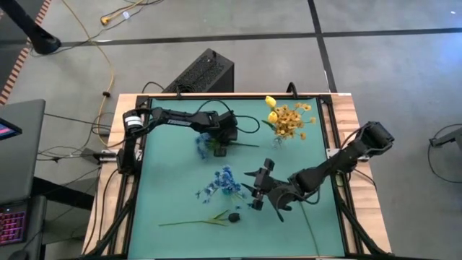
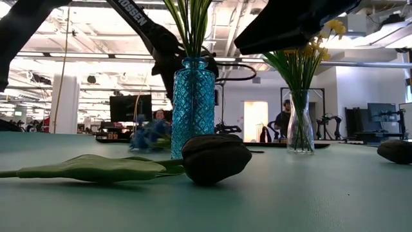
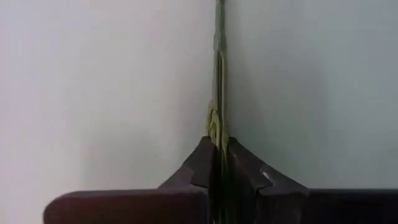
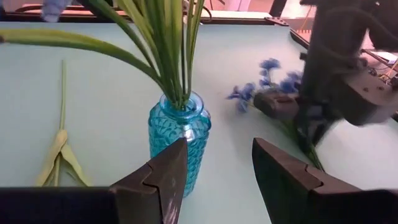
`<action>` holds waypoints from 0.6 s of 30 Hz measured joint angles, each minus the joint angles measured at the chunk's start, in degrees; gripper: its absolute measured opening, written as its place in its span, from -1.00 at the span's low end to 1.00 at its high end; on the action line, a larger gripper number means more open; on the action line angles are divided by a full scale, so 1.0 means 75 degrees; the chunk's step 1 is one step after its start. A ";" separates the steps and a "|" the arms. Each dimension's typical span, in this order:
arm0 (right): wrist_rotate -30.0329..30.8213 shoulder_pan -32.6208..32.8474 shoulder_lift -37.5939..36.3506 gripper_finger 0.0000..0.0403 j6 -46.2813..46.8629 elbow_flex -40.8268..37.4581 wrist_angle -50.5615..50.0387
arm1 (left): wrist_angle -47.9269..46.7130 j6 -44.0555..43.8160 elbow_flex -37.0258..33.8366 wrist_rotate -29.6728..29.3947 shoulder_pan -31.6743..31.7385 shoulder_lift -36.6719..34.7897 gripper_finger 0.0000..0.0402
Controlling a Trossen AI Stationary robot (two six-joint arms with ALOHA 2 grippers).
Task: Sort flowers into vase by color
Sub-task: Put the blue flower into the blue transparent vase
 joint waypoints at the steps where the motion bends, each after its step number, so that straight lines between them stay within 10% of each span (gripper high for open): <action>1: 0.0000 -0.0016 -0.0002 0.02 0.0000 0.0000 0.0003 | -0.0112 0.0000 -0.0006 -0.0129 0.0031 -0.0108 -0.94; 18: -0.0009 -0.0106 -0.0011 0.02 -0.0338 0.0003 0.0197 | -0.2245 0.0350 0.0003 -0.3403 -0.0095 -0.3833 -0.98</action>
